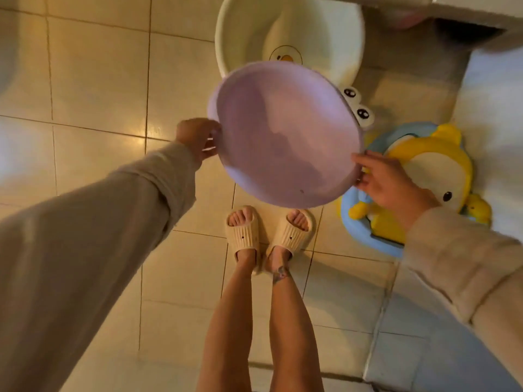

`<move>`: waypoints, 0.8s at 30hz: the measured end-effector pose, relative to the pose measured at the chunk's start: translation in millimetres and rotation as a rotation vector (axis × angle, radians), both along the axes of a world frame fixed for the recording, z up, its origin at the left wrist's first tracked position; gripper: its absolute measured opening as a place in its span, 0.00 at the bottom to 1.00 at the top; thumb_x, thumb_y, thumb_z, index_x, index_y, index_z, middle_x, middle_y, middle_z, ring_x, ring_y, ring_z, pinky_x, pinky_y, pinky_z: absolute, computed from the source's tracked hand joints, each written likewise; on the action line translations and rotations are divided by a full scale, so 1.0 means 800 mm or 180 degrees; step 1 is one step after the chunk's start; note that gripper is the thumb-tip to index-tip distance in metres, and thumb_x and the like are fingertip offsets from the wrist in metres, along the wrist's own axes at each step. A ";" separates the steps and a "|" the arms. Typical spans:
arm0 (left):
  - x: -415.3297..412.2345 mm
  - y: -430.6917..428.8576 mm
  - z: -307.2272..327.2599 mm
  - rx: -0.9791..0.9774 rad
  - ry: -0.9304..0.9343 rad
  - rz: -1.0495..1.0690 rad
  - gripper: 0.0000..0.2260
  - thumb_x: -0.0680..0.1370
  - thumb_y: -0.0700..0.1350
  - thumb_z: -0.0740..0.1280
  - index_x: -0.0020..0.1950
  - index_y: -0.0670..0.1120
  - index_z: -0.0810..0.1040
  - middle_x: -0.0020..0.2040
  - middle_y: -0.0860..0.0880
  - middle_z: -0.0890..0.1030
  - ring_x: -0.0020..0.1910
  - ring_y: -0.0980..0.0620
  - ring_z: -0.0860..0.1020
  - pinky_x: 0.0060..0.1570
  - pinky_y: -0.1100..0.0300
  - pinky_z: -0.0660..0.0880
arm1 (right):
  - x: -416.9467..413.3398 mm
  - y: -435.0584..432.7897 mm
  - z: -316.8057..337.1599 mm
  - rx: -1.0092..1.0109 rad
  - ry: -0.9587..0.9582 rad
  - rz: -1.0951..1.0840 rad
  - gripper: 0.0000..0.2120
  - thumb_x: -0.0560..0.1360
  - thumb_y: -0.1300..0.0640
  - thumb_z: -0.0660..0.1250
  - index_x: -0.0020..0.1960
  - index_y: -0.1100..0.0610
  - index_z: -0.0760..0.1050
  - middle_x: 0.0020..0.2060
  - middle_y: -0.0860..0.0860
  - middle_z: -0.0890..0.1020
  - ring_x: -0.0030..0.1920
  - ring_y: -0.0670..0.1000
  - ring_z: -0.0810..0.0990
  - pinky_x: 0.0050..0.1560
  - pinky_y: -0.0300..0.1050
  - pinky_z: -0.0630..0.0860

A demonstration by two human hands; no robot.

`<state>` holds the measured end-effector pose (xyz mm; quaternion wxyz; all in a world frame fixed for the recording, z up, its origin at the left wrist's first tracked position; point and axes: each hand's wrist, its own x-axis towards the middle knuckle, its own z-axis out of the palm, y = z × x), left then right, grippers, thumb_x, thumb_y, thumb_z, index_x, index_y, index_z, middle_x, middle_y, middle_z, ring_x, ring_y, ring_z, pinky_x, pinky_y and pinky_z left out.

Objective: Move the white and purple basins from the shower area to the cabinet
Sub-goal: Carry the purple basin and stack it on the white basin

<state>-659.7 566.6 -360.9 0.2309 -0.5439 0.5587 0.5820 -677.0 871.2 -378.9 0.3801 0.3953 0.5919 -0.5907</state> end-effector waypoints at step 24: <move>-0.155 0.005 -0.180 -0.0371 0.0750 -0.0676 0.12 0.69 0.30 0.60 0.30 0.46 0.70 0.31 0.50 0.69 0.32 0.54 0.67 0.35 0.62 0.65 | -0.168 -0.080 -0.190 0.0643 0.0772 -0.0437 0.10 0.74 0.68 0.64 0.40 0.55 0.70 0.45 0.55 0.79 0.47 0.52 0.79 0.53 0.52 0.80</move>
